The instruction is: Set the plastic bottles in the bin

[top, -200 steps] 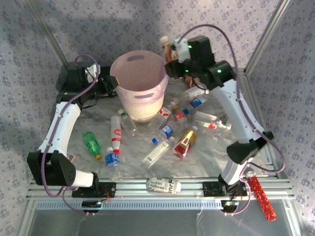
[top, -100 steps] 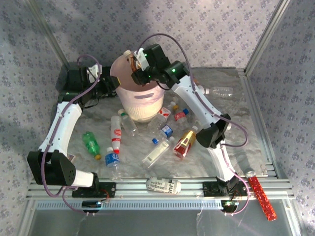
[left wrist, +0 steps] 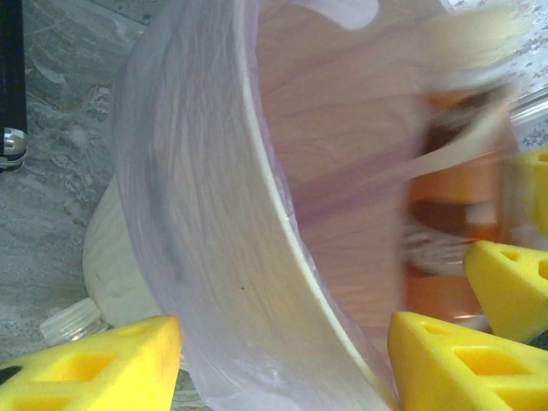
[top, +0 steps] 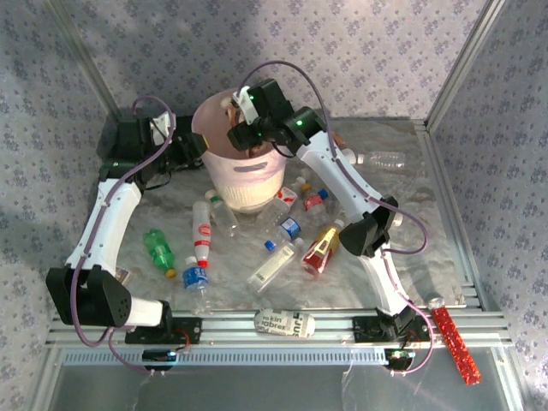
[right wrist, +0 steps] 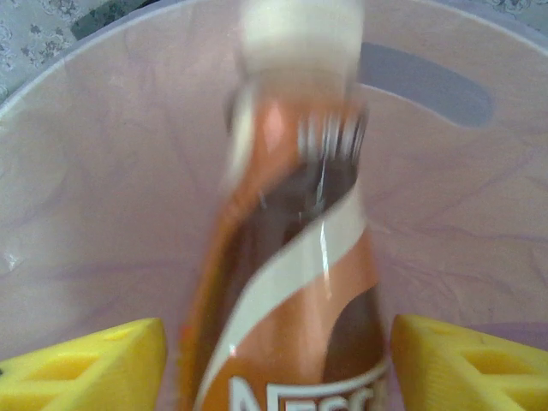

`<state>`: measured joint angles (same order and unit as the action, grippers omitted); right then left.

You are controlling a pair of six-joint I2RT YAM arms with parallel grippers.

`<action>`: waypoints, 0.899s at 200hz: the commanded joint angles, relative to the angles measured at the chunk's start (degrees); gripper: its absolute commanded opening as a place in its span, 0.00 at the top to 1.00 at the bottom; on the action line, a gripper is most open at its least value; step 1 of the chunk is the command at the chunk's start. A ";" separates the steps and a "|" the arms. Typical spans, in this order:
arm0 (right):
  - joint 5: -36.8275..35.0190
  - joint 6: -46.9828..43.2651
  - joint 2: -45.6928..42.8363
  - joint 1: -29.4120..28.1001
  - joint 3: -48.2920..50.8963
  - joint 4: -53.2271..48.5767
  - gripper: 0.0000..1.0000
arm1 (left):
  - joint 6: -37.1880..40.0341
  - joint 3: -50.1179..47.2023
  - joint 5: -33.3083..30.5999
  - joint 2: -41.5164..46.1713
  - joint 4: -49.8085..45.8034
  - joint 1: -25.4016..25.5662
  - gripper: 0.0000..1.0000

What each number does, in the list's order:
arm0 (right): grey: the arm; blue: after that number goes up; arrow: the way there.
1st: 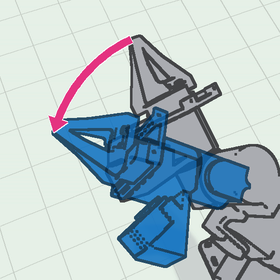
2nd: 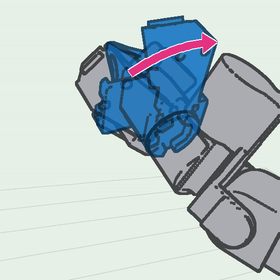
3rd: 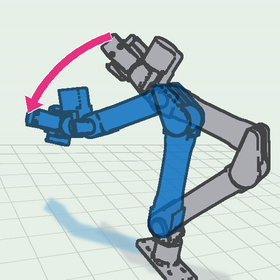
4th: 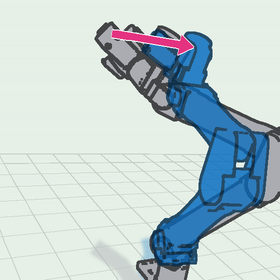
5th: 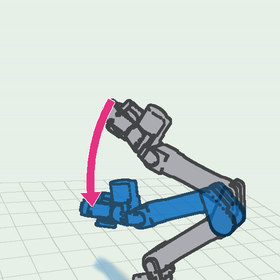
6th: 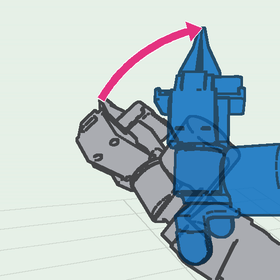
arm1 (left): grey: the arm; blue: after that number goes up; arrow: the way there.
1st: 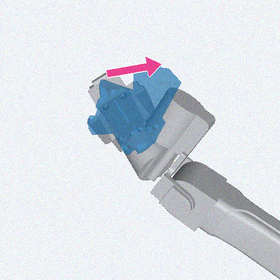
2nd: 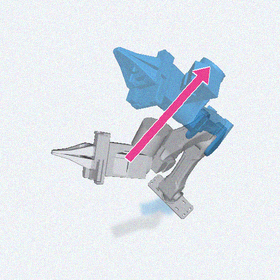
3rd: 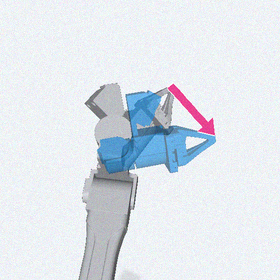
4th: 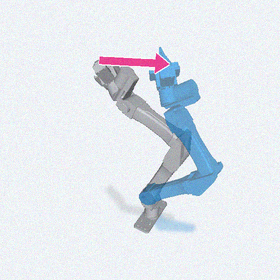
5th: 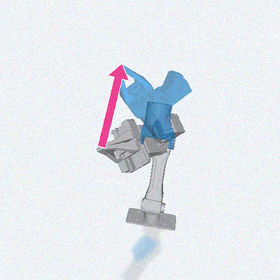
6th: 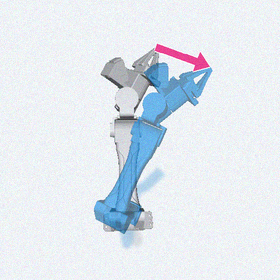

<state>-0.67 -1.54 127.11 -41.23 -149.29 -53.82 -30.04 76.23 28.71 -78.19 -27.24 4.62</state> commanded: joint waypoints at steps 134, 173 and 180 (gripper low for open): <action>-4.96 13.66 -30.74 10.13 23.46 -4.06 0.01 | 2.27 1.35 -3.12 0.56 -2.15 0.16 0.34; 1.86 33.37 -53.19 30.41 59.70 3.41 0.06 | 5.52 3.93 -6.03 1.46 -5.15 -0.04 0.27; 2.95 35.26 -56.50 34.11 65.03 4.47 0.07 | 6.29 4.56 -6.68 1.72 -5.77 -0.08 0.26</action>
<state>-2.46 18.57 78.61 -15.77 -99.74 -51.42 -27.40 77.56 25.32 -78.17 -29.15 4.62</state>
